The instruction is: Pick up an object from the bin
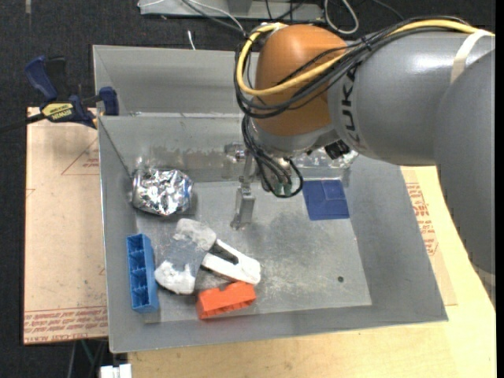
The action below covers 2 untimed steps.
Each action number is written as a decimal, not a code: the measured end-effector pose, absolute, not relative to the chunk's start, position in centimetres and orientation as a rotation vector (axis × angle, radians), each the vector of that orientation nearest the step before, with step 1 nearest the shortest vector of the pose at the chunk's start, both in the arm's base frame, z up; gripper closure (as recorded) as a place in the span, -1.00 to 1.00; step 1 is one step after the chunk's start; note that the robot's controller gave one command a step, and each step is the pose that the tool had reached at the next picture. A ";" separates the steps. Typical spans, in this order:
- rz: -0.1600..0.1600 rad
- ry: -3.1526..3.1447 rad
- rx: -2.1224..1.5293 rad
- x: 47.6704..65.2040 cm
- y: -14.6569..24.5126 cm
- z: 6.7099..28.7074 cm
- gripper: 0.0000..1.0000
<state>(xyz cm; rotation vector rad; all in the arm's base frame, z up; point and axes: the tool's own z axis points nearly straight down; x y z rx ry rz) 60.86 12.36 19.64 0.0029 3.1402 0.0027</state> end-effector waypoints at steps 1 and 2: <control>0.003 3.140 0.003 60.9 12.4 19.6 -1.00; 0.004 3.143 -0.075 57.3 14.1 13.5 -1.00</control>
Offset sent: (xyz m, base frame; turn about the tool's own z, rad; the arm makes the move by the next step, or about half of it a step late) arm -0.0348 0.0161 -0.0592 -0.0491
